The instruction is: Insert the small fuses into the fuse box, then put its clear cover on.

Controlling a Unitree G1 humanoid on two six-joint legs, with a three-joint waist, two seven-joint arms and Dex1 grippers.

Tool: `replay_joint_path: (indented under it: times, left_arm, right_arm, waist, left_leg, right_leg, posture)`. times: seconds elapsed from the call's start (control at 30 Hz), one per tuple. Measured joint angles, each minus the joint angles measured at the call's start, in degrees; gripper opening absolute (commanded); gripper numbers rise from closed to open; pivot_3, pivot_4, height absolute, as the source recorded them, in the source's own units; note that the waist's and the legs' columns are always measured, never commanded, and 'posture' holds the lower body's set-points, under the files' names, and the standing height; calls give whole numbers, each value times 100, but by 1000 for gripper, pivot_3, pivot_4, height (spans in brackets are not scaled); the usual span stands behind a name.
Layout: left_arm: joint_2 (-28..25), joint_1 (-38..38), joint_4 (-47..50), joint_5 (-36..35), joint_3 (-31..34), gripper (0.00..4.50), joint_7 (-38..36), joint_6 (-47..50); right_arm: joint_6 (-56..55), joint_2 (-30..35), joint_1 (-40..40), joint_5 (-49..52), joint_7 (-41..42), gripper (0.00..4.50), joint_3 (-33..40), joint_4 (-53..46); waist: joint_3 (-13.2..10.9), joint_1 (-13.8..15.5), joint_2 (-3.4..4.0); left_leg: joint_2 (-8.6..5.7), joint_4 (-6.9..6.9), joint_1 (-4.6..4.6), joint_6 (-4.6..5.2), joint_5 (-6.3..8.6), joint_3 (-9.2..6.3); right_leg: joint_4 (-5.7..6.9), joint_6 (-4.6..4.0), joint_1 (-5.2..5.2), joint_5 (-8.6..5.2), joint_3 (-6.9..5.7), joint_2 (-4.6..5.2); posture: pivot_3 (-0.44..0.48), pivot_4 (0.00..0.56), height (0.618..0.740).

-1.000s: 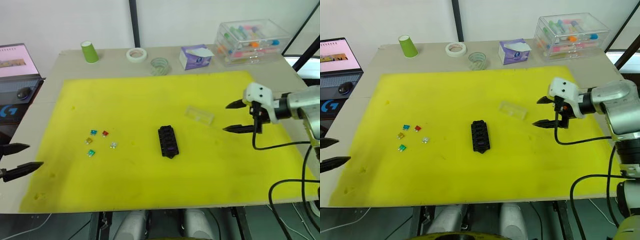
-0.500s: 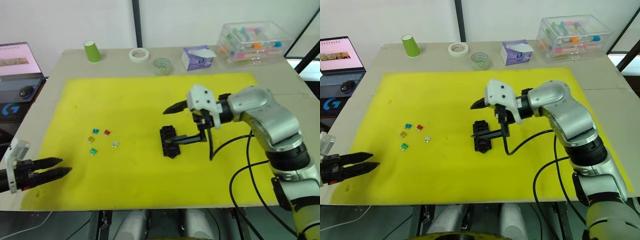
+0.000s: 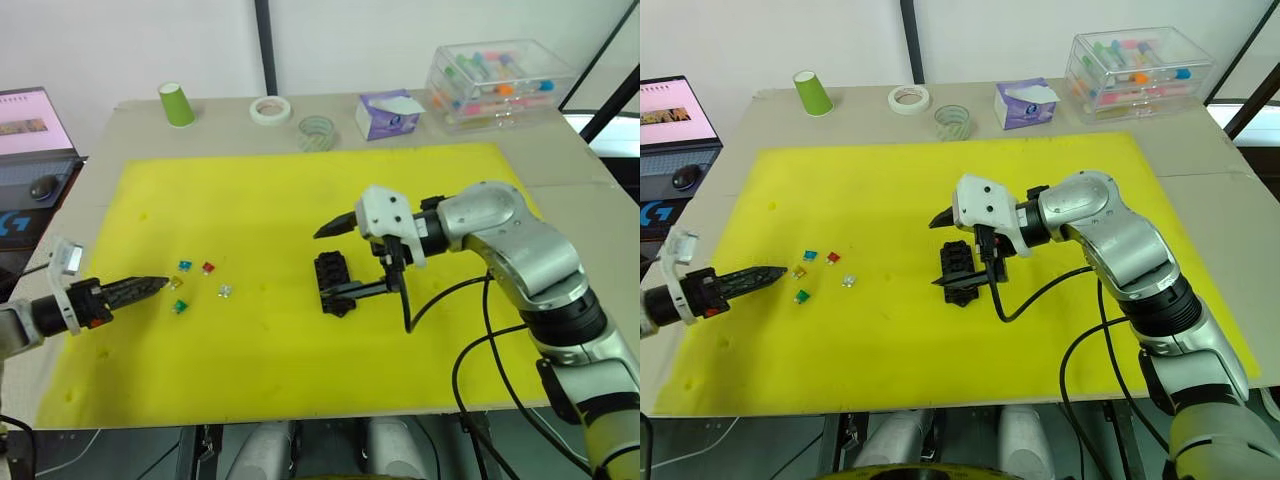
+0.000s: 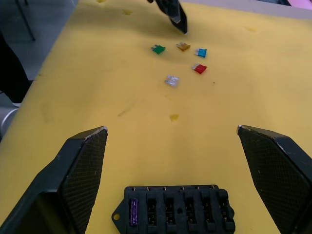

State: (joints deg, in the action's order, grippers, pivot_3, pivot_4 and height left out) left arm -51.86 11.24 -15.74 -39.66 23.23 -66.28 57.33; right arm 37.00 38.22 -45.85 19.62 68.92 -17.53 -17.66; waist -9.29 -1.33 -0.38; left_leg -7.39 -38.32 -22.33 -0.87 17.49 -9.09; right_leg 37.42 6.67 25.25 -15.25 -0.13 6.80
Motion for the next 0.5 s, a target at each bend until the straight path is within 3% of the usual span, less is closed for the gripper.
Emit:
replay_joint_path:
  times: [0.3,0.5]
  left_arm:
    - [-121,210,-169,-37,-214,4500,-201,252]
    - [-238,-87,144,-202,-291,4500,-426,599]
  right_arm:
    - [21,27,64,-17,-98,4483,0,-39]
    - [24,56,98,-19,-122,4483,0,-110]
  waist:
    - [0,15,0]
    - [0,11,0]
  left_leg:
    - [-3,-3,0,0,0,1]
    - [-2,-1,0,0,0,1]
  right_leg:
    - [0,0,-1,0,0,2]
    - [1,0,-1,0,1,2]
  posture:
    - [0,150,740]
    - [0,150,740]
